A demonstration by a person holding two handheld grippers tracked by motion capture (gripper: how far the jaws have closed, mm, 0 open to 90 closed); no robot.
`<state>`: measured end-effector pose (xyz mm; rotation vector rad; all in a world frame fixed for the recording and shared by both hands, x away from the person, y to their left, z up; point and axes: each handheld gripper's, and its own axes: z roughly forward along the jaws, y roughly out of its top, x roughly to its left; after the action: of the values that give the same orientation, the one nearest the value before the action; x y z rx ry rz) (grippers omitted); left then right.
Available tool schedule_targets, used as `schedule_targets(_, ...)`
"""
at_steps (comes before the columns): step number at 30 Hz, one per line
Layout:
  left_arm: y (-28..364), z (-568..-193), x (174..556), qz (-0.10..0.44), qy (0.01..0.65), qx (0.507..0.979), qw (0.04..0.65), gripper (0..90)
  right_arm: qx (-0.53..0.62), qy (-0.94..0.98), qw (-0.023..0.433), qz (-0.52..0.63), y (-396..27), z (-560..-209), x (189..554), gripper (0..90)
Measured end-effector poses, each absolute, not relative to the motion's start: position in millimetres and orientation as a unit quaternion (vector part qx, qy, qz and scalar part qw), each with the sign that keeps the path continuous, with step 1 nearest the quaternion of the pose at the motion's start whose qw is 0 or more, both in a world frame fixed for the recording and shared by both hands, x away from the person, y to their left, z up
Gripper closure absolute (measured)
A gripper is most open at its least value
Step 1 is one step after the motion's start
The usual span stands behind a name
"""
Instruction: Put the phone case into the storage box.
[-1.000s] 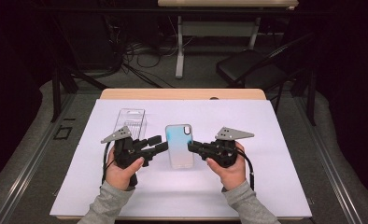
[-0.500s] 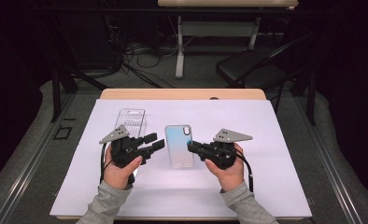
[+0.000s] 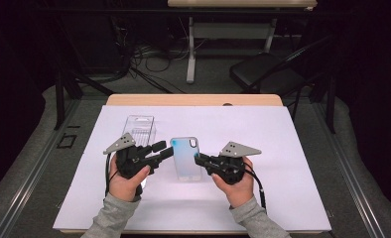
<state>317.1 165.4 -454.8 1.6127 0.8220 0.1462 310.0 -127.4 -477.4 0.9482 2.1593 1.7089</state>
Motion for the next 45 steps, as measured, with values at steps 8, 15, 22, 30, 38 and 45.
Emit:
schedule_targets(8,164.4,-455.4,315.6,0.065,0.361,0.699,0.614,57.9,0.328,0.737,0.122,0.578,-121.4,-482.0,306.8,82.7)
schedule_targets(15,161.9,-455.9,313.7,0.071,0.361,0.703,0.608,62.6,0.332,0.737,0.129,0.575,-119.1,-483.9,305.3,82.7)
schedule_targets(22,160.8,-456.4,311.3,0.081,0.365,0.700,0.609,66.7,0.331,0.739,0.138,0.570,-113.9,-485.8,302.0,82.6)
schedule_targets(30,159.6,-457.3,309.6,0.095,0.372,0.696,0.607,68.2,0.334,0.738,0.141,0.569,-109.3,-487.6,300.0,82.7)
schedule_targets(38,161.0,-458.7,309.0,0.100,0.382,0.692,0.605,72.0,0.339,0.735,0.144,0.569,-105.4,-488.7,299.2,82.6)
schedule_targets(45,161.9,-460.1,309.3,0.099,0.392,0.689,0.602,76.3,0.339,0.736,0.147,0.568,-104.4,-490.3,299.2,82.6)
